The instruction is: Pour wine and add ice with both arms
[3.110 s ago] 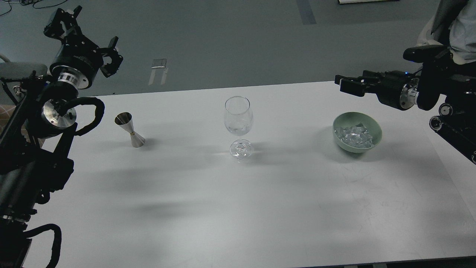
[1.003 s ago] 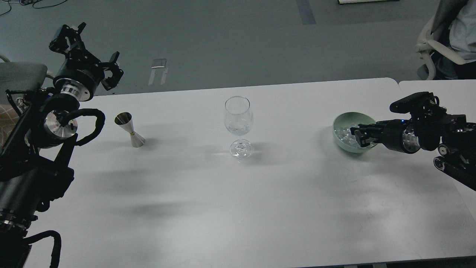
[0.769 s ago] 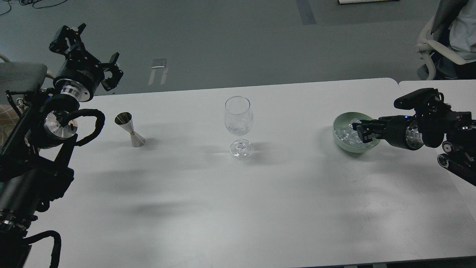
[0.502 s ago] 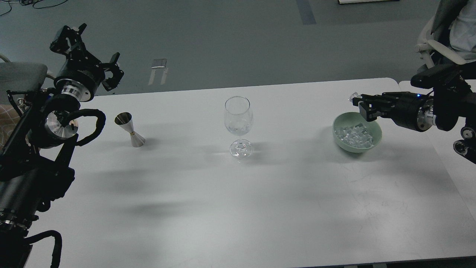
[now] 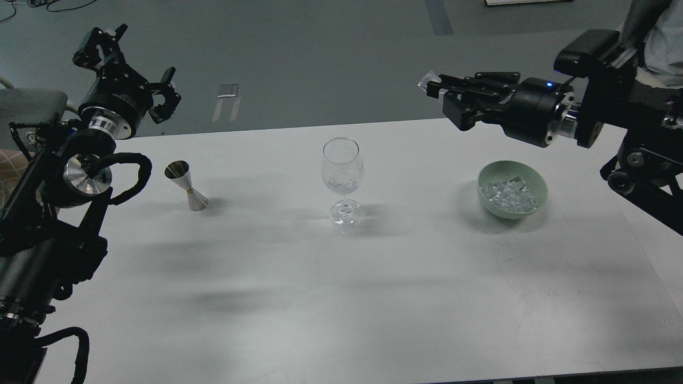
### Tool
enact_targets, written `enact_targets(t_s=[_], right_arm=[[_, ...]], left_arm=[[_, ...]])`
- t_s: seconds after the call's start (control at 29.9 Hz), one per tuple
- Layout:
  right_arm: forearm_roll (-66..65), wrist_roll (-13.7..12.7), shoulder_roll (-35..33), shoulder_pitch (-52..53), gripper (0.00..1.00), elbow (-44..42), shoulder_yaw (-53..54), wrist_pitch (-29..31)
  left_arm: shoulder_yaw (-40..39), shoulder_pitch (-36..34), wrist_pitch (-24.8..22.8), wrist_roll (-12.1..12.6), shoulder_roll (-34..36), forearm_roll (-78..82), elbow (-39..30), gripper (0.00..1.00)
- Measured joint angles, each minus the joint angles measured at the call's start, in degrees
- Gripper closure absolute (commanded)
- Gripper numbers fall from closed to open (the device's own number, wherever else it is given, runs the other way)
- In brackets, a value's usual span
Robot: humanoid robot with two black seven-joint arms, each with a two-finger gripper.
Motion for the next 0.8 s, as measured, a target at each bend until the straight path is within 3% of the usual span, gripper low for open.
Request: enact_targets(t_s=[0.4,0.8], right_arm=[[-7.7,-0.2,15.4,3.1,0.94,-9.9,-5.3,0.5],[-9.6,-0.2,18.0,3.1,0.92,-14.8,-6.8,0.4]], left_arm=[[-0.3,0.4,-0.7,-0.3,0.4,-0.5,0.1,0.02],[-0.4,0.6,-0.7,-0.4,0.3,-0.6,0.2,0.02]])
